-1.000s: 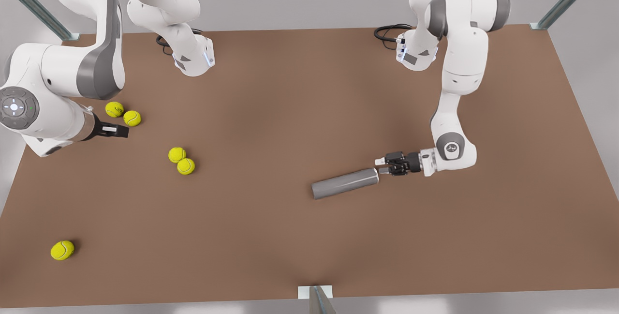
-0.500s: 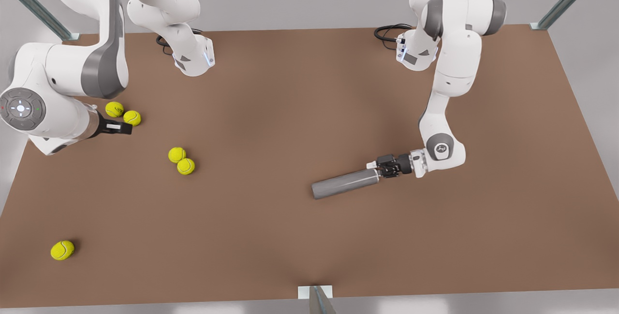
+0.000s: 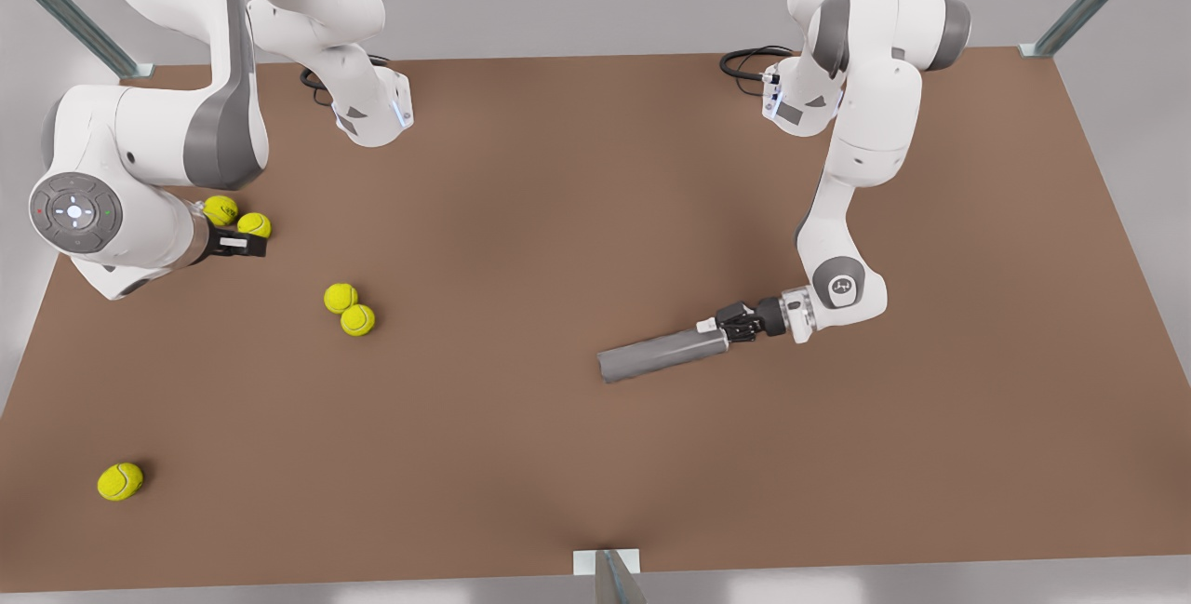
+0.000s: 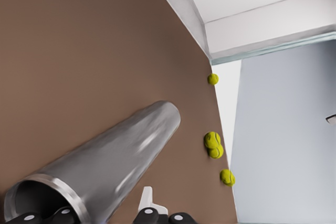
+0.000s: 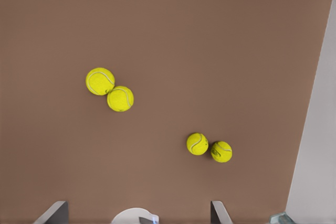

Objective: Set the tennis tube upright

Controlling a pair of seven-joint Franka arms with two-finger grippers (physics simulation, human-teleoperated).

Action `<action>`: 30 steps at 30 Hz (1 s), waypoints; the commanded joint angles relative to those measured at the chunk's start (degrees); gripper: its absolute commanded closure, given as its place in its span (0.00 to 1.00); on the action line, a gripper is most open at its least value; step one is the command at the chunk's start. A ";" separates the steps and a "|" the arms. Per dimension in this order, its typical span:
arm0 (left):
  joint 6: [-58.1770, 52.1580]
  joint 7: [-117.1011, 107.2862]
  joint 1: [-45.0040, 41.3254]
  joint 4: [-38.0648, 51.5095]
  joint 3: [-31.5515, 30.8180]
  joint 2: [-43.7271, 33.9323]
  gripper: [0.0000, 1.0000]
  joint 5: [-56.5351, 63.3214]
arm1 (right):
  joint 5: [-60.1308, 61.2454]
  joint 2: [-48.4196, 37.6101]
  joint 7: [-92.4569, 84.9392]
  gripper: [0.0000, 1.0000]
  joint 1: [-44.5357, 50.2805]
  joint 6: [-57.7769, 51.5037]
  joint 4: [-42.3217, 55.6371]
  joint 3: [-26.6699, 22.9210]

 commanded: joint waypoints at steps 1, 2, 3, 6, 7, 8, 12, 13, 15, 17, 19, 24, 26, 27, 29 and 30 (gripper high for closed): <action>0.13 -1.55 0.00 0.03 0.00 -0.19 0.51 -0.07 | -0.45 -0.07 0.09 0.00 0.16 -0.09 0.03 -0.03; 0.13 -1.90 -0.09 0.03 0.00 -0.28 0.53 -0.07 | -0.37 -0.07 -0.09 0.00 -0.02 0.00 0.03 -0.03; 0.13 -1.99 -0.09 0.03 0.00 -0.45 0.56 -0.07 | -0.45 -0.07 -0.08 0.00 -0.02 0.00 0.03 -0.03; 0.39 -3.31 -0.17 0.03 0.00 -1.07 0.60 -0.07 | -0.36 -0.07 -0.09 0.00 0.16 0.00 0.03 -0.03; 0.48 -4.36 -0.26 0.03 0.08 -1.51 0.60 0.02 | -0.36 -0.07 0.09 0.00 0.16 0.00 0.03 -0.03; 0.48 -5.68 -0.70 0.03 0.08 -2.12 0.60 0.02 | -0.36 -0.07 -0.09 0.00 0.15 0.00 0.03 -0.03; 2.41 -8.67 -1.40 0.12 0.17 -4.23 0.62 0.20 | -0.36 -0.15 -0.09 0.00 0.16 -0.09 0.03 -0.03; 2.50 -9.46 -1.93 0.12 0.17 -4.32 0.63 0.20 | -0.45 -0.15 -0.09 0.00 0.16 -0.09 0.03 -0.03; 2.94 -9.72 -1.93 0.12 0.17 -4.58 0.65 0.20 | -0.37 -0.07 -0.09 0.00 -0.02 0.00 0.03 -0.03; 3.20 -9.72 -2.19 0.12 0.17 -4.67 0.67 0.29 | -0.45 -0.15 -0.09 0.00 0.16 -0.09 0.03 -0.03; 3.20 -9.72 -2.37 0.12 0.17 -4.76 0.68 0.29 | -0.36 -0.07 0.09 0.00 0.16 -0.09 0.03 -0.03; 3.73 -10.25 -2.37 0.12 0.26 -5.46 0.73 0.64 | -0.45 -0.07 0.09 0.00 0.16 -0.09 0.03 -0.02; 3.82 -10.25 -2.37 0.12 0.35 -5.64 0.75 0.64 | -0.45 -0.07 0.09 0.00 0.16 -0.09 0.03 0.06; 4.26 -10.34 -2.37 0.21 0.35 -5.99 0.76 0.90 | -0.45 -0.07 0.09 0.00 0.16 -0.09 0.03 0.06; 4.61 -10.95 -2.46 0.12 0.35 -6.69 0.79 0.99 | -0.45 -0.07 0.09 0.00 0.24 -0.09 -0.06 0.06; 5.13 -11.04 -2.46 0.12 0.35 -7.22 0.79 1.51 | -0.45 -0.07 0.09 0.00 0.24 -0.09 -0.06 0.06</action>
